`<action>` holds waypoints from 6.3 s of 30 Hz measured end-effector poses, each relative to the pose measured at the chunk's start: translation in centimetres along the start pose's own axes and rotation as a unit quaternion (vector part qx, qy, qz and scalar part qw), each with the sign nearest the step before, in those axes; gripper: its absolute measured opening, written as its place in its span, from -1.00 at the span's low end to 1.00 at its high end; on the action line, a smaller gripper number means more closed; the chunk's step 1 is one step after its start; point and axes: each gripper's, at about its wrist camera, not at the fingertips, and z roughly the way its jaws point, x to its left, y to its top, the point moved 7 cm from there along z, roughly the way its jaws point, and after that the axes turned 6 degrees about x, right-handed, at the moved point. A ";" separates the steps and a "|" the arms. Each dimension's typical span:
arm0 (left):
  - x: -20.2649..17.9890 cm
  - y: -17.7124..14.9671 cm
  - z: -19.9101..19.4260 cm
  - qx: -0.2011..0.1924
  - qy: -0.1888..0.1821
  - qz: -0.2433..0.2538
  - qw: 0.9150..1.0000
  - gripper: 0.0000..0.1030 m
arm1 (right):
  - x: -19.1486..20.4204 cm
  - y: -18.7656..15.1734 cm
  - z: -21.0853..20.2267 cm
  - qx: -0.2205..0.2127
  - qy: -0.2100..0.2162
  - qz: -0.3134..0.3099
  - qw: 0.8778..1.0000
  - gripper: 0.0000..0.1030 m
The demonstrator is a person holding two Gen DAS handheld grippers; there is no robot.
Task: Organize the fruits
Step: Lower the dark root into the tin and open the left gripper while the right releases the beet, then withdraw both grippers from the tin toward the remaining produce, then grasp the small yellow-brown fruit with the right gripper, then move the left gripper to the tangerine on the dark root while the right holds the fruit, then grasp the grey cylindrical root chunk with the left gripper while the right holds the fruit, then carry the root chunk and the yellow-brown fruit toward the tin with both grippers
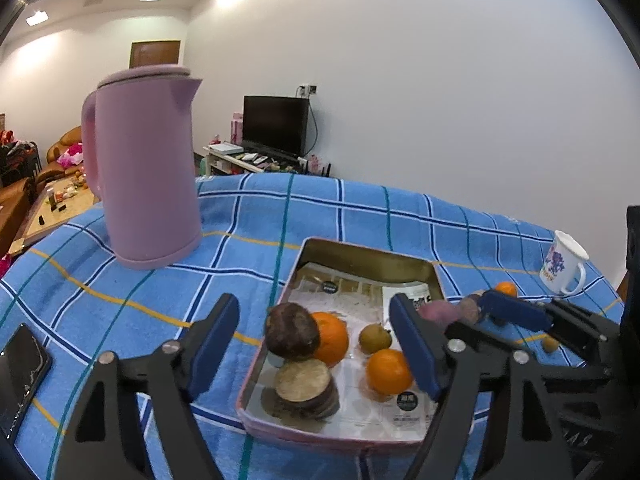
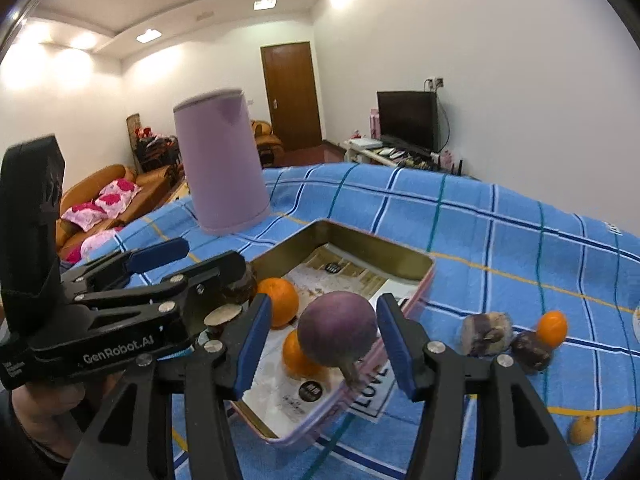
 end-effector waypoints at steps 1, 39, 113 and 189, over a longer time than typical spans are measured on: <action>-0.2 0.0 -0.1 -0.001 -0.001 0.001 1.000 0.63 | -0.4 0.0 -0.4 -0.001 -0.004 0.002 1.000 0.09; -13.7 2.9 4.7 0.027 -0.071 0.114 0.991 0.48 | -18.7 -9.8 -4.2 0.133 -0.147 0.132 0.971 -0.48; -20.3 -2.6 12.2 0.155 -0.124 0.196 0.960 -0.37 | -17.0 -3.9 -3.7 0.003 -0.162 0.115 0.980 -0.47; -18.5 -0.6 6.3 0.012 -0.091 0.159 0.983 -0.01 | -15.1 -3.8 -5.2 -0.042 -0.145 0.075 0.986 -0.47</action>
